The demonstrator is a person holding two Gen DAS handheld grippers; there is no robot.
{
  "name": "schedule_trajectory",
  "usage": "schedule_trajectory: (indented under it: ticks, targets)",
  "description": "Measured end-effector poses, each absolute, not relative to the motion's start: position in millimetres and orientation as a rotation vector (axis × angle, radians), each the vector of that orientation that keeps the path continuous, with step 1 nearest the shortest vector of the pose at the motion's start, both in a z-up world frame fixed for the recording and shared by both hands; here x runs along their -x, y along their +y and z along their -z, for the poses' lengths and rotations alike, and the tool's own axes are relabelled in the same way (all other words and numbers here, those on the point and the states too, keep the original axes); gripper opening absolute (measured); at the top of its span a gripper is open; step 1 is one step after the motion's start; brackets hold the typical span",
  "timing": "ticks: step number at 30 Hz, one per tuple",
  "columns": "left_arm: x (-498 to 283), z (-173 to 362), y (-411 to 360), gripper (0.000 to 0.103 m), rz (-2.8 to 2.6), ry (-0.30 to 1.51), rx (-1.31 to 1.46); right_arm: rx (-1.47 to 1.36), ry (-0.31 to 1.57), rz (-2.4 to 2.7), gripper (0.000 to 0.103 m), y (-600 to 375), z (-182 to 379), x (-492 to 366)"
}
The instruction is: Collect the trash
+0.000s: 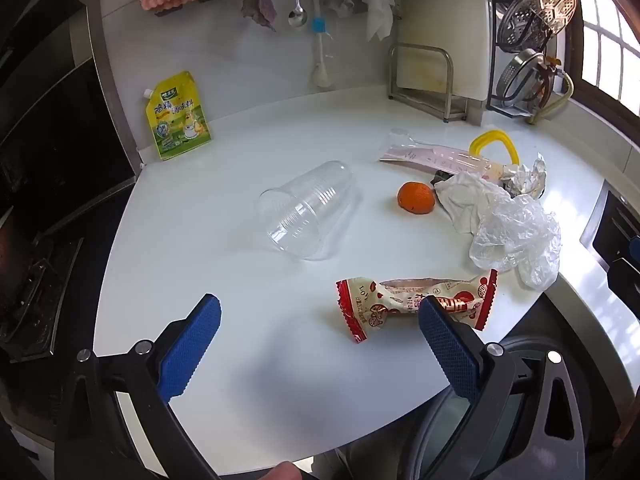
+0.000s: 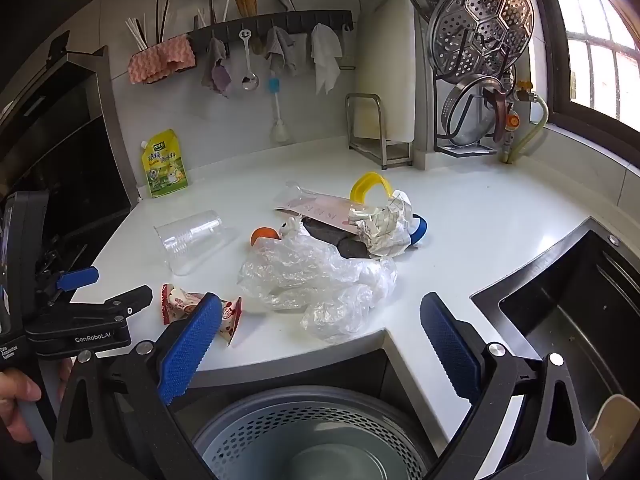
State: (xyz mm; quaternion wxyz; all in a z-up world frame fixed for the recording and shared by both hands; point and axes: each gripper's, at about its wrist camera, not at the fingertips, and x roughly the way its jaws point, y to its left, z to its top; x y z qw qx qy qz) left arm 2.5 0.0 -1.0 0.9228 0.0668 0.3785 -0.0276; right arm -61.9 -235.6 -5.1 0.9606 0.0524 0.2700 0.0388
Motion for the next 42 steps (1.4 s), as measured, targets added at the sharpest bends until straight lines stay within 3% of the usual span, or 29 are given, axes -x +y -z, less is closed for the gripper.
schedule_trajectory:
  ticks: [42]
  targets:
    - [1.2, -10.2, 22.4, 0.097, 0.029, 0.757, -0.094, -0.114, 0.533, -0.112, 0.095, -232.7, 4.6, 63.0]
